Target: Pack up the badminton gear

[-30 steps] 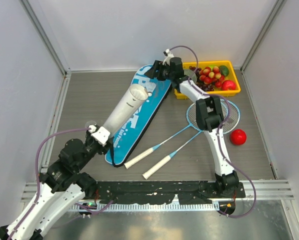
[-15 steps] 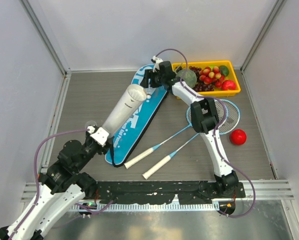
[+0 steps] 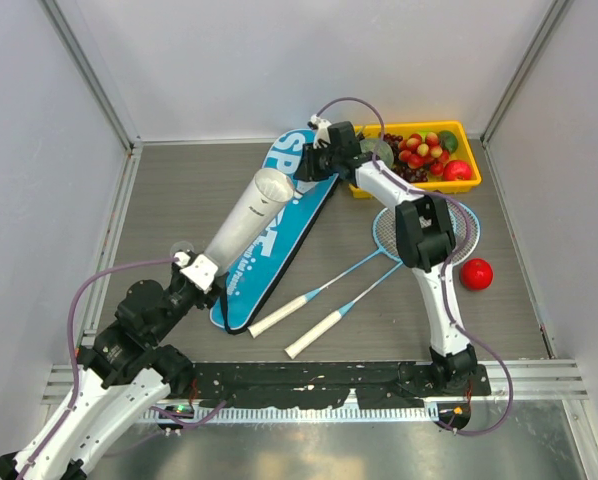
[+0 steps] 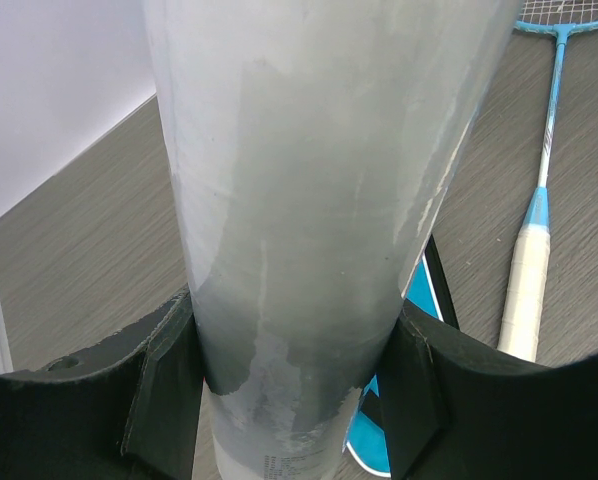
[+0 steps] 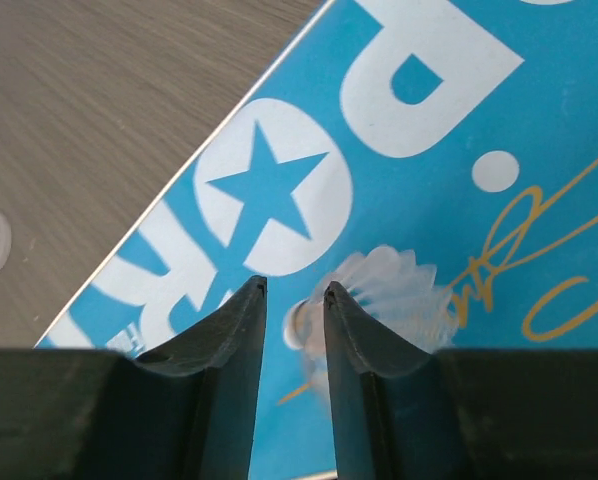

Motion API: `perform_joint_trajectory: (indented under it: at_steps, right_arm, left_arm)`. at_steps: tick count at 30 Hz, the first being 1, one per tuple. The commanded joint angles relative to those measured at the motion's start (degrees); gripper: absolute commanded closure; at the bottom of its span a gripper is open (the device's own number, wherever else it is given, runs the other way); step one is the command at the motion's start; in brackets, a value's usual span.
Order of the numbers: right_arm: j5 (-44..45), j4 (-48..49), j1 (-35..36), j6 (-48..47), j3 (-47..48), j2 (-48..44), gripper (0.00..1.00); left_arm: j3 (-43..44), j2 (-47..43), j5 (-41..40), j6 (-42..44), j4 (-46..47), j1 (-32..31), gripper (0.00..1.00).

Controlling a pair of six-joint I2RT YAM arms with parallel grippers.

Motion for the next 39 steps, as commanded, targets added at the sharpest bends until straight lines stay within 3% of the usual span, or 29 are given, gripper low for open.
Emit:
perform_joint_trajectory:
  at_steps: [1,4,5,13,15,16,19,25,39]
  right_arm:
    - [-3.7,2.1,0.2,-1.6,-4.1,-8.8,0.69]
    - [-4.2,2.1,0.2,-1.7,-7.0,-11.1,0.91]
    - [-4.1,2.3,0.3,-1.8,-8.4,-11.7,0.94]
    - [-3.0,4.2,0.4,-2.3,-14.4,-17.6,0.95]
    - [-2.8,3.8,0.4,-3.3,-13.8,-16.9,0.86]
    - [-2.5,3.6,0.4,-4.2,-12.2,-16.4,0.68]
    - [-0.8,1.8,0.4,-5.1,-8.3,-13.1,0.45]
    - [1.0,1.5,0.4,-5.1,0.6,-6.2,0.36]
    - [-0.5,3.0,0.4,-4.9,8.5,2.0,0.35]
  left_arm:
    - [0.3,0.2,0.5,-0.6,5.4,-0.2,0.82]
    - [0.3,0.3,0.3,-0.6,5.3,-0.2,0.82]
    - [0.3,0.4,0.3,-0.5,5.2,-0.2,0.82]
    - [0.4,1.0,0.1,-0.5,4.9,-0.2,0.82]
    - [0.5,1.1,0.2,-0.5,4.8,-0.2,0.82]
    - [0.4,1.1,0.2,-0.5,4.8,-0.2,0.82]
    - [0.4,1.1,0.3,-0.5,5.0,-0.2,0.82]
    - [0.4,1.5,0.0,-0.4,5.0,-0.2,0.82]
    - [0.3,1.2,0.3,-0.5,5.1,-0.2,0.82]
